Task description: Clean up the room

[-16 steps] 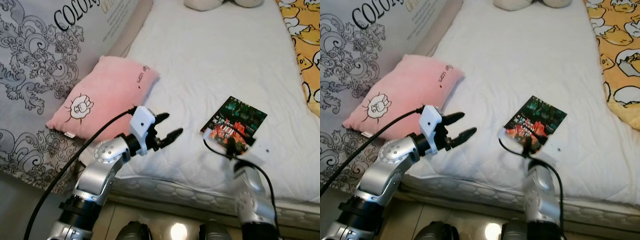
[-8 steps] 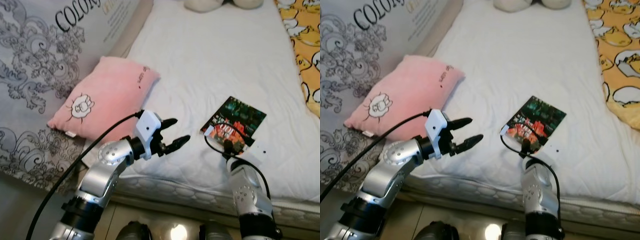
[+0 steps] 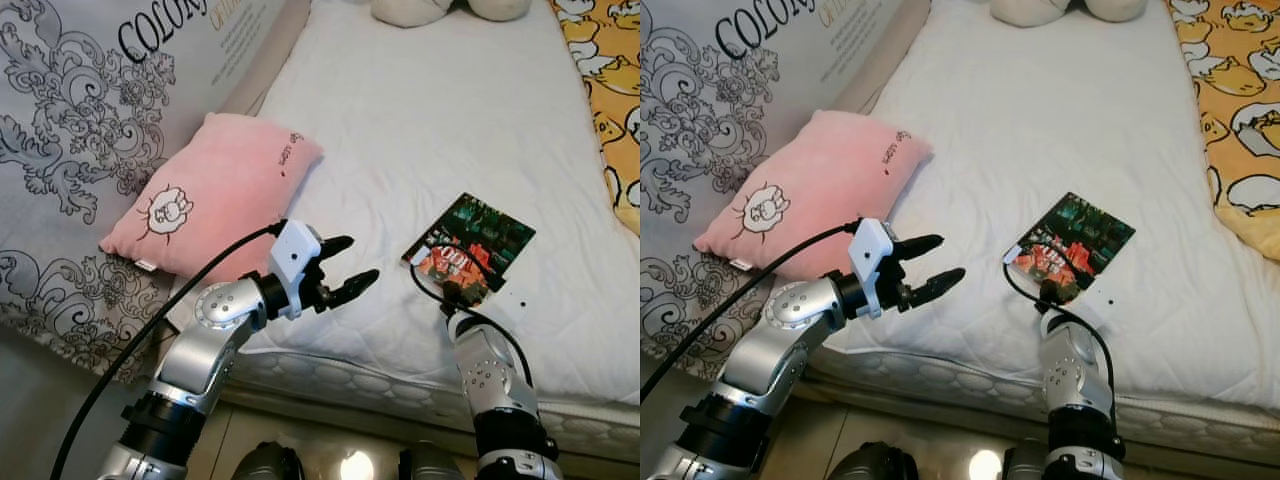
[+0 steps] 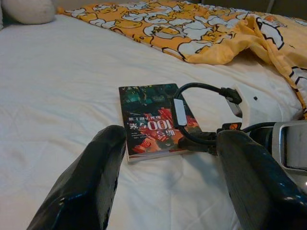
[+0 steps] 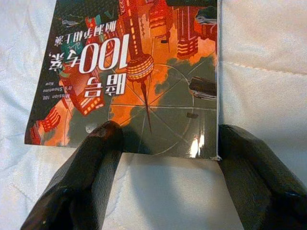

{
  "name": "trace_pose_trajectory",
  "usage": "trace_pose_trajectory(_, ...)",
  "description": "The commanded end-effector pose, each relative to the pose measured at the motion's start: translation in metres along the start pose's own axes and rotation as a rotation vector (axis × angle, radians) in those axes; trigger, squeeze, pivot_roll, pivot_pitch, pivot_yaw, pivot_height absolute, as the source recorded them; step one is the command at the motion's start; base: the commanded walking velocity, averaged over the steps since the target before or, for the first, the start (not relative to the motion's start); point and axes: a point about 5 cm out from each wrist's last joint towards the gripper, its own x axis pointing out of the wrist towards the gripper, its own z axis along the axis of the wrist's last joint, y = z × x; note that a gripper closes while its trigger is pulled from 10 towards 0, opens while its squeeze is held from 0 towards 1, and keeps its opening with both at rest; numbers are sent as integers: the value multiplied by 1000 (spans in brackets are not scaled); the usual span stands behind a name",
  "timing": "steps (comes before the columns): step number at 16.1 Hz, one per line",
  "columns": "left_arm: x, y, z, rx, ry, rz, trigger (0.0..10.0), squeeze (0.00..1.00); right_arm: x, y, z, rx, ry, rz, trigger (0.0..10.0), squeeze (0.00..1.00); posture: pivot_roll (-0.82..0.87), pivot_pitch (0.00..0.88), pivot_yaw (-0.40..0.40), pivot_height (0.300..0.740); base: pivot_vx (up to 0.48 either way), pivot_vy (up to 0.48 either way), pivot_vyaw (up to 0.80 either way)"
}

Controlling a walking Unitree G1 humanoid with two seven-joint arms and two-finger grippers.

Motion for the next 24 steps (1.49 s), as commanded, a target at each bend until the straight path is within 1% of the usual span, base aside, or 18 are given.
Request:
trace_pose_trajectory(1, -3, 4, 1, 18, 8, 10, 10000, 0, 1, 2, -5, 14, 30, -3, 10000, 0, -109, 87, 93, 715, 0, 0, 0)
trace_pose_trajectory(4, -1, 4, 2, 22, 4, 9, 10000, 0, 5, 3, -7, 7, 33, -7, 10000, 0, -106, 86, 94, 715, 0, 0, 0)
trace_pose_trajectory(5, -1, 4, 3, 29, 4, 9, 10000, 0, 7, 4, -7, 31, 43, -19, 0, 0, -106, 86, 94, 715, 0, 0, 0)
trace_pose_trajectory(8, 0, 4, 3, 32, 2, 9, 10000, 0, 10, 5, -7, 70, 57, -27, 0, 0, -103, 83, 92, 715, 0, 0, 0)
trace_pose_trajectory(12, 0, 4, 3, 39, 3, 11, 10000, 0, 13, 2, -10, 92, 69, -41, 0, 0, -101, 83, 92, 715, 0, 0, 0)
trace_pose_trajectory(18, 1, 3, 3, 49, 3, 2, 10000, 0, 13, 2, -14, 101, 74, -39, 0, 0, -103, 82, 94, 715, 0, 0, 0)
trace_pose_trajectory(21, 1, 3, 3, 57, 6, -2, 10000, 0, 12, 1, -19, 101, 84, -36, 0, 0, -104, 82, 95, 715, 0, 0, 0)
trace_pose_trajectory(24, 2, 3, 3, 57, 4, -1, 10000, 0, 12, 4, -18, 95, 76, -23, 0, 0, -104, 81, 95, 715, 0, 0, 0)
